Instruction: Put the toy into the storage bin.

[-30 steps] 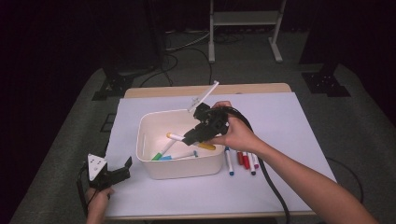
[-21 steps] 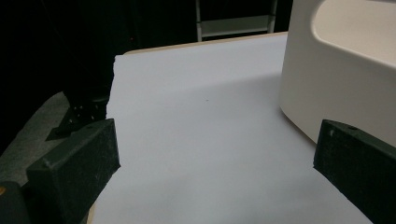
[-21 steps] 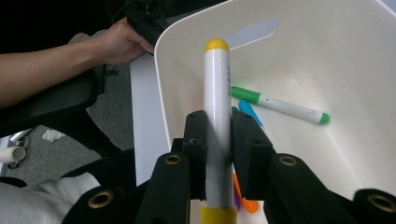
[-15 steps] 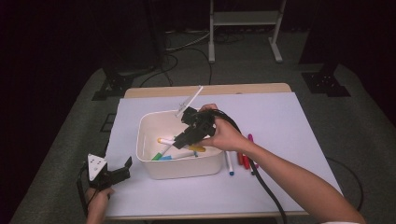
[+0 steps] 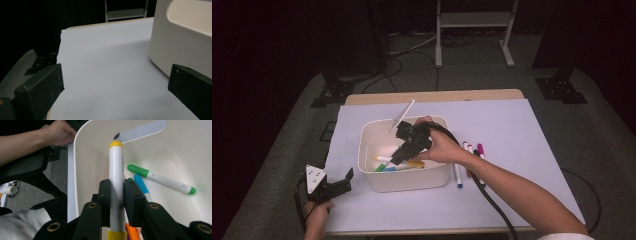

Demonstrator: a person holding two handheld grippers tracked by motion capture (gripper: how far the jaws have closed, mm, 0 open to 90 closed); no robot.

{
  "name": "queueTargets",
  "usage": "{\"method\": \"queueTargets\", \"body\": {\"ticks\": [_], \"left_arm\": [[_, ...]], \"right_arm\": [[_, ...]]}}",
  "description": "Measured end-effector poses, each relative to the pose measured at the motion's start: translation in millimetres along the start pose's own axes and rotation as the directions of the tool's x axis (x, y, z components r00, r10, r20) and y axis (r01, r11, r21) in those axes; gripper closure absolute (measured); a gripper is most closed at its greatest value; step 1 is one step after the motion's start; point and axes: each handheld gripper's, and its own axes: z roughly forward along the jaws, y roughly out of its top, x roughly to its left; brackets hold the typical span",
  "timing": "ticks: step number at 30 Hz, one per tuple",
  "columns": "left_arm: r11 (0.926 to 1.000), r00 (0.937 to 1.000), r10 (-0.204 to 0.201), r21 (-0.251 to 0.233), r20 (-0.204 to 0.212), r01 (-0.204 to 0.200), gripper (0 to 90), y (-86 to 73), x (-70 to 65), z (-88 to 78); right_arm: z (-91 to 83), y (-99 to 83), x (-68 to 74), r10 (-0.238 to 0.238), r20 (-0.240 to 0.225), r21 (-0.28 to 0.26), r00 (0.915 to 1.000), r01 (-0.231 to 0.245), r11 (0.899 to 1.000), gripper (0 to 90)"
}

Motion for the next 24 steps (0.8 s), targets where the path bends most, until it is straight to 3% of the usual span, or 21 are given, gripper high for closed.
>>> {"method": "queueTargets", "body": {"ticks": [12, 24], "left_arm": [[1.0000, 1.0000, -0.004, 0.001, 0.001, 0.004, 0.0, 0.0, 0.3, 0.0], [1.0000, 1.0000, -0.003, 0.003, 0.001, 0.003, 0.0, 0.1, 0.3, -0.2]], "right_arm": [[22.7, 4.5, -3.1, 0.002, -0.021, 0.035, 0.9998, -0.001, 0.999, 75.3], [32.4, 4.2, -4.7, -0.011, -0.020, 0.066, 0.9997, 0.012, 0.998, 75.3]]}}
